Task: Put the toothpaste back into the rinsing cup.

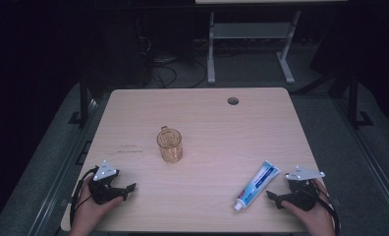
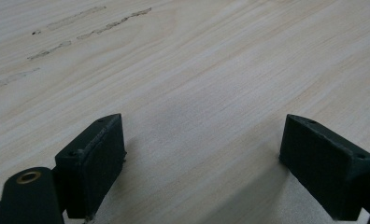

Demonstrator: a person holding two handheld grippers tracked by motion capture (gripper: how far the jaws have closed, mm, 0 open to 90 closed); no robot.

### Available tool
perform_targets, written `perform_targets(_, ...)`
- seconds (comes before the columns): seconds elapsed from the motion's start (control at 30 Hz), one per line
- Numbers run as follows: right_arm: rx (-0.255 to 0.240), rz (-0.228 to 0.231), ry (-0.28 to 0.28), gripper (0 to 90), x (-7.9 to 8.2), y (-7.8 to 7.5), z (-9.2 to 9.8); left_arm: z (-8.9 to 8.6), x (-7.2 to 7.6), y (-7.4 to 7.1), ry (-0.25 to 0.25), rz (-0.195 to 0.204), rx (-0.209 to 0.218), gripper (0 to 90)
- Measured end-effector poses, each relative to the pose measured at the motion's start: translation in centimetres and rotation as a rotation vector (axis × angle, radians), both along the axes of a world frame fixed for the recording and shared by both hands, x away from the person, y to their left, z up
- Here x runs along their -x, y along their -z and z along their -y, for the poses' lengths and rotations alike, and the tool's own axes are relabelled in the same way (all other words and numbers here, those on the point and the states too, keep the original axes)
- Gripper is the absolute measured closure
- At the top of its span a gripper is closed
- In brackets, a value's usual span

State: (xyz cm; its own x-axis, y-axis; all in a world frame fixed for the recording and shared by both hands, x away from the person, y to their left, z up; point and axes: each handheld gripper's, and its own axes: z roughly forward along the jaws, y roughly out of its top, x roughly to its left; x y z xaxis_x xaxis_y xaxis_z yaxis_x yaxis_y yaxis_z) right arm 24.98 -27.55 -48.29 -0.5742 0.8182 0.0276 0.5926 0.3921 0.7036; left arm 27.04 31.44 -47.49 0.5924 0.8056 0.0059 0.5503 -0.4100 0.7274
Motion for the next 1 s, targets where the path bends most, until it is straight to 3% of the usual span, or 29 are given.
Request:
perform_targets(0.27, -0.004, 0.002, 0.008, 3.8, 0.1, 0.0, 0.1, 0.0, 0.0, 0.0, 0.0, 0.0, 0.001, 13.1)
perform_targets(0.37, -0.021, 0.019, 0.031, 15.5, 0.4, -0.1, 0.4, 0.0, 0.0, 0.0, 0.0, 0.001, 0.0, 13.2)
perform_targets(0.47, -0.041, -0.001, 0.027, 19.3, 0.5, -0.4, 0.7, 0.0, 0.0, 0.0, 0.001, 0.0, -0.001, 13.2)
perform_targets(0.8, -0.055, -0.001, 0.016, 50.9, 0.8, -1.9, 0.8, 0.0, 0.0, 0.0, 0.002, 0.001, -0.001, 13.2)
perform_targets(1.0, -0.082, -0.003, 0.019, 82.3, 0.9, -2.5, 0.9, 0.0, 0.0, 0.0, 0.002, 0.001, -0.001, 13.2)
